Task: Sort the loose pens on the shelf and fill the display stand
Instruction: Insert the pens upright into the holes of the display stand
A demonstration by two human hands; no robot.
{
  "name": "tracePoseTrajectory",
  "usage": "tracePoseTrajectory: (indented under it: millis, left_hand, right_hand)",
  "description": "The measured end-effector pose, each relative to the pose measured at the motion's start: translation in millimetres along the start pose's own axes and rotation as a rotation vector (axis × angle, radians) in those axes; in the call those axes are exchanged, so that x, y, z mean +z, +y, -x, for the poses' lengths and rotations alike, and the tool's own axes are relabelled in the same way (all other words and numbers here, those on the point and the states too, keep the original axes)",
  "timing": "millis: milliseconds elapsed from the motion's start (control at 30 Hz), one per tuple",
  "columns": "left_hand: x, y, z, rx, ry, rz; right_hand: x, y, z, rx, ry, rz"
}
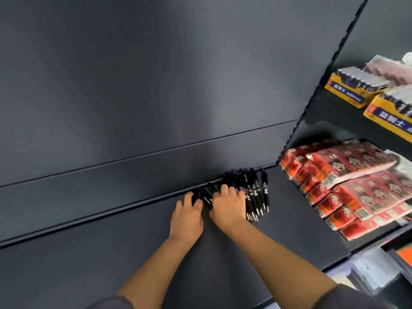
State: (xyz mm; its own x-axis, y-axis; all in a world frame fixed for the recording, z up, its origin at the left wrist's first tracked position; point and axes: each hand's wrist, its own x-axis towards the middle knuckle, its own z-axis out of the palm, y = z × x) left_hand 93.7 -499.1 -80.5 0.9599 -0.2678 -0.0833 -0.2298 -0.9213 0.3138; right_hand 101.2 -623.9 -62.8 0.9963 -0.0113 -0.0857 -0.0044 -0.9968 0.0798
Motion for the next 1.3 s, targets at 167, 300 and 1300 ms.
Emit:
tracePoseTrajectory:
  millis: [167, 300, 1300]
  left_hand:
    - [3, 9, 9, -0.179, 0.018, 0.141]
    - [-1, 11, 11, -0.376, -0.002, 0.448]
    - [-174, -264, 413, -0.729, 1.027, 1.118]
  right_hand:
    - [2, 1, 7, -0.139, 0.015, 0.058]
    - [-6, 11, 12, -0.113, -0.021, -0.073]
    - [-139, -437, 230, -0.841, -0.346, -0.822]
